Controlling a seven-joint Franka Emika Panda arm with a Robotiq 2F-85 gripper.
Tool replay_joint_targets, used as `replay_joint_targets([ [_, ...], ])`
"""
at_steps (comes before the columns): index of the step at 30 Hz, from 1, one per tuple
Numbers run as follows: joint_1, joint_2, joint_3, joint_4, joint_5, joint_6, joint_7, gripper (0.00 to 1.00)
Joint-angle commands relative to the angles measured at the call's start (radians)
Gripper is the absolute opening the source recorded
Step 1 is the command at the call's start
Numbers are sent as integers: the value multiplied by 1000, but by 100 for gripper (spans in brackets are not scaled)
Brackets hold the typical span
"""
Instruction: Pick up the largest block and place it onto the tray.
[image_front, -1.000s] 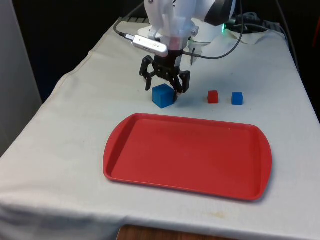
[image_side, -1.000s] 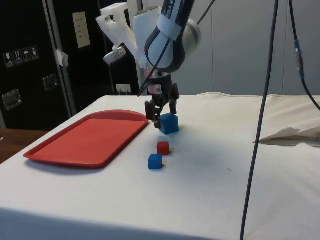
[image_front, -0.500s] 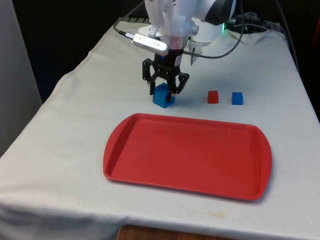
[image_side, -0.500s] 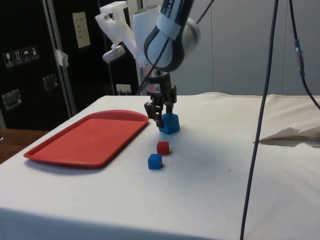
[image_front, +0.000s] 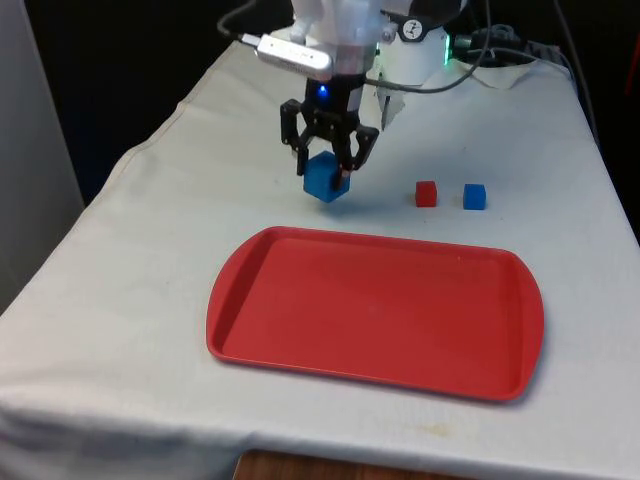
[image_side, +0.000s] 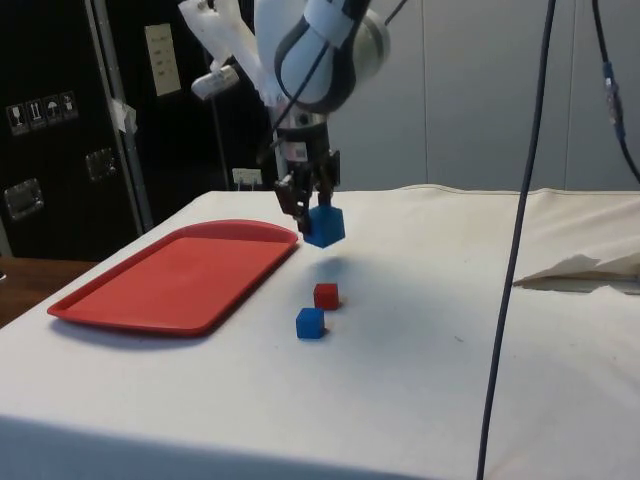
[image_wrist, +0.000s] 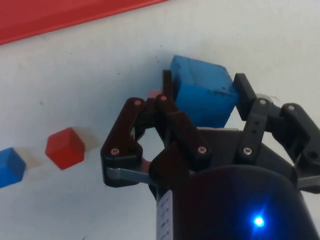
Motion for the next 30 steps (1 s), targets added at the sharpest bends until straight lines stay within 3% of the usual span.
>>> replay_joint_targets([
  [1,8,-11,-13,9,-18,-22,11,10],
  [4,6,-26,-15,25,-25,-47,9,10],
  [5,0,-24,-5,17,-12,-32,0,10],
  [6,6,-29,-16,32,-26,-54,8,10],
  [13,3,-46,-20,107,-28,-135,4,10],
  [14,-1,-40,-14,104,-18,-123,0,10],
  [18,3,-50,-22,142,-28,-169,3,10],
  [30,-5,-35,-21,264,-16,-265,-3,10],
])
